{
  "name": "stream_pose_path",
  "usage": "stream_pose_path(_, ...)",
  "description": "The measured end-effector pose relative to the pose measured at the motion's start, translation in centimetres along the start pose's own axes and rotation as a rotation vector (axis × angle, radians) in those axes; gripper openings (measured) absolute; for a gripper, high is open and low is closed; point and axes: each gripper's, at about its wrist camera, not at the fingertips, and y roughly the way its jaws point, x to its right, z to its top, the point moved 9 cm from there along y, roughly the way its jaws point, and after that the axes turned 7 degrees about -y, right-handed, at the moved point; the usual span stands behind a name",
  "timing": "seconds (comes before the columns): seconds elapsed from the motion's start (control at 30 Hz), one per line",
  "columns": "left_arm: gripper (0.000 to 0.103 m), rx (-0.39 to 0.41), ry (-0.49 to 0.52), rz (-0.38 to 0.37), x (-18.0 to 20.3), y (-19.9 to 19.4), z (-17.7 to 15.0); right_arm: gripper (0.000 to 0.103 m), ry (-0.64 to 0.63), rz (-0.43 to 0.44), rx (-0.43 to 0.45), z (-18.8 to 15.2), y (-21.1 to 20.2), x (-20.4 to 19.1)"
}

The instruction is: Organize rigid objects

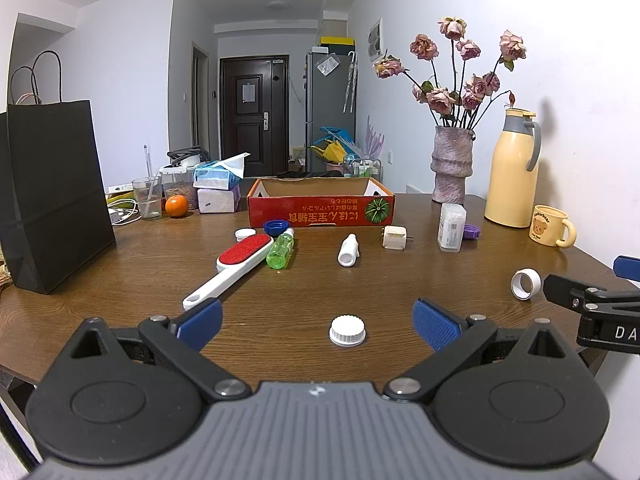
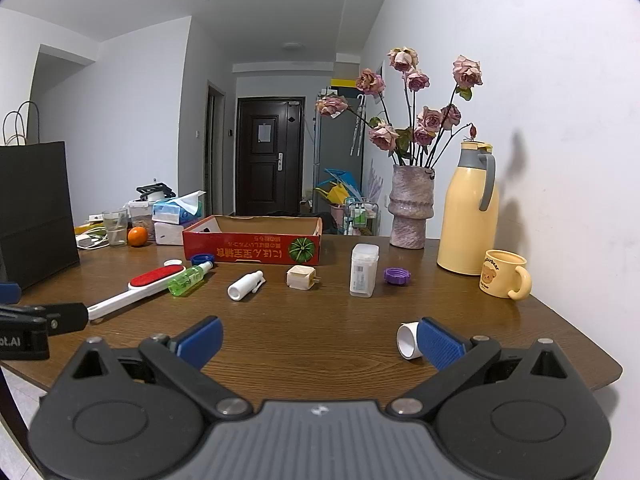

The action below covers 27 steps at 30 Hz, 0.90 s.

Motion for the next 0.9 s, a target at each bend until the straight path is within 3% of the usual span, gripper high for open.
stream_pose_path(0.9,0.103,0.000,-0.001,-0.001,-0.04,0.00,0.06,0.103,-0.004,0.004,0.002,0.06,0.03,-0.34)
